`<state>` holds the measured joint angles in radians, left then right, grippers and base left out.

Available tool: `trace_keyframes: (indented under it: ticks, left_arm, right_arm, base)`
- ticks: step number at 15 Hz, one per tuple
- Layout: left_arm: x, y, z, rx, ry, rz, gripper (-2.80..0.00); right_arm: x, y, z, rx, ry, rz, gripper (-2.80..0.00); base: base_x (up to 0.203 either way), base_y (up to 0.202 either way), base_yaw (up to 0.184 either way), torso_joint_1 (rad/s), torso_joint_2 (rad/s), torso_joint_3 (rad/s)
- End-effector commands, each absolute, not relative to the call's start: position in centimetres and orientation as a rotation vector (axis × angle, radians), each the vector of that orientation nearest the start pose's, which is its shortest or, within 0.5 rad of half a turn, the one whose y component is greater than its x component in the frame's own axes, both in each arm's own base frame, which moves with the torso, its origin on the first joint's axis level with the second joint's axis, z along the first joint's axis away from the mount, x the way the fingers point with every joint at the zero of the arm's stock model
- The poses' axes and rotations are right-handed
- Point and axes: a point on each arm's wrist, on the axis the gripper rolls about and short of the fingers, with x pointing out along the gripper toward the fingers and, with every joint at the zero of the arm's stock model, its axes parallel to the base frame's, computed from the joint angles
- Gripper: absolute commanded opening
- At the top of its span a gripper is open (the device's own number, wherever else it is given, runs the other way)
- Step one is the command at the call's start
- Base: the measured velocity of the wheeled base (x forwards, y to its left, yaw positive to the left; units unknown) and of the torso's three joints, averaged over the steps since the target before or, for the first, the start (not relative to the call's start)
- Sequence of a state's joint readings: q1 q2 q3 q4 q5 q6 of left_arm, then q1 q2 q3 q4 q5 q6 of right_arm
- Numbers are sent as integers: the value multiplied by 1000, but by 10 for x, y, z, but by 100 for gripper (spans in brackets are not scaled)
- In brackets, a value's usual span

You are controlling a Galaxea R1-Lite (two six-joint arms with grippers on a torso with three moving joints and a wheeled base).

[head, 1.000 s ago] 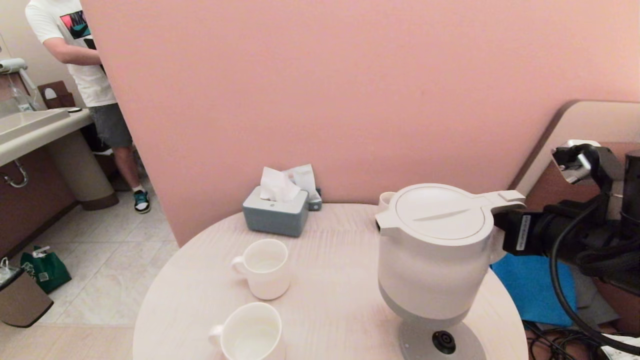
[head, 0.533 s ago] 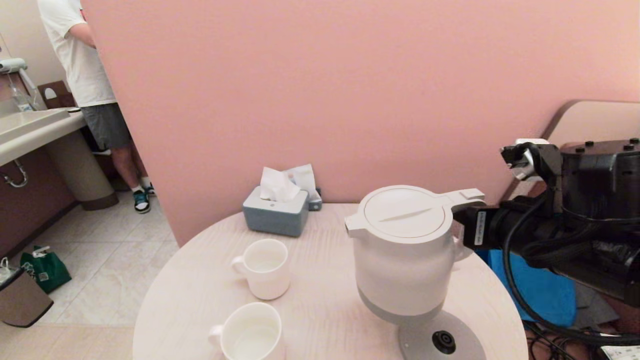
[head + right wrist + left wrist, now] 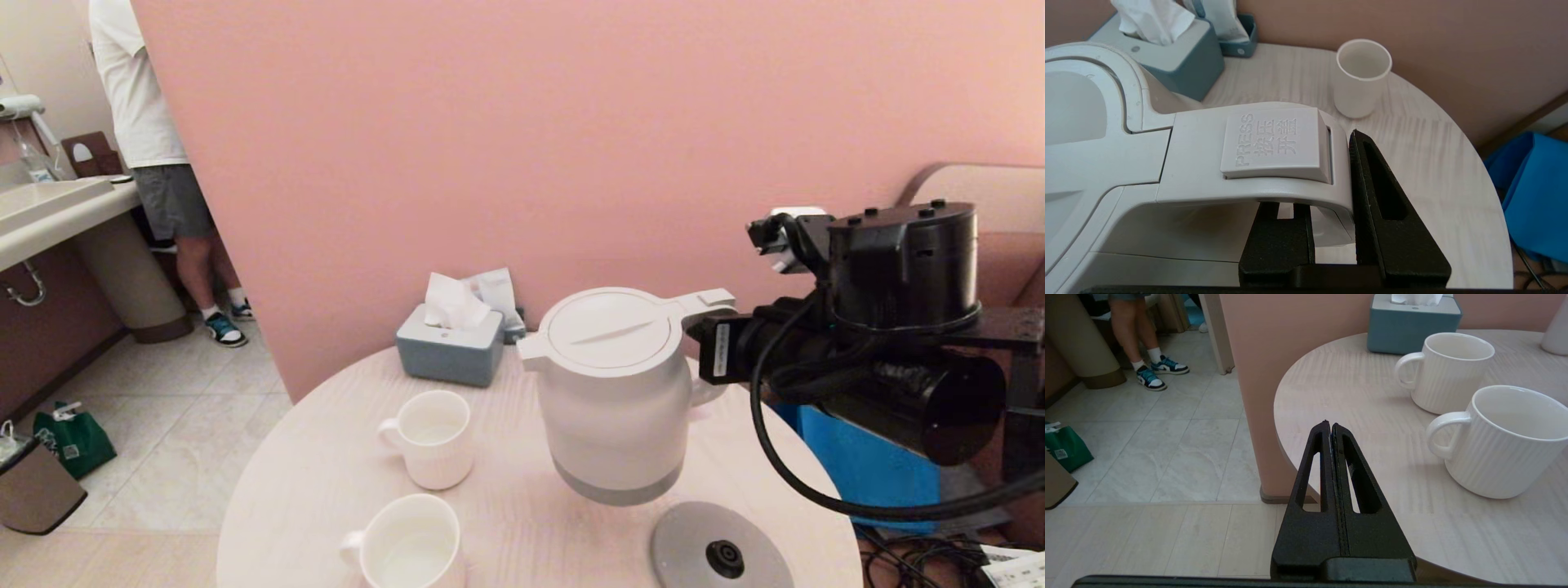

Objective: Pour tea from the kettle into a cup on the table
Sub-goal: Pour water into the cup

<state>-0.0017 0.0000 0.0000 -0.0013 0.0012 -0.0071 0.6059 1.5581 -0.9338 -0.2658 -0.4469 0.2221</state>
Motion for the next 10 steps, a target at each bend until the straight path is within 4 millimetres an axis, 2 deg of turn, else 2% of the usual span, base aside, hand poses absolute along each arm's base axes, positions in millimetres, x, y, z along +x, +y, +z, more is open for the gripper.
trace_keyframes:
  ticks: [1,6,10]
  left_arm:
    - [-23,0,76,-8,-1,0,-280]
    - [-23,0,76,-8,-1,0,-280]
    - [-23,0,76,-8,-2,0,-280]
  right_arm:
    - [241,161,217,20,344,127,-280]
    - [256,183,209,-35,350,127,-280]
    - [265,194,209,-69,341,130,-280]
  base:
    - [0,0,0,0,0,0]
    - [0,0,0,0,0,0]
    - [0,0,0,0,0,0]
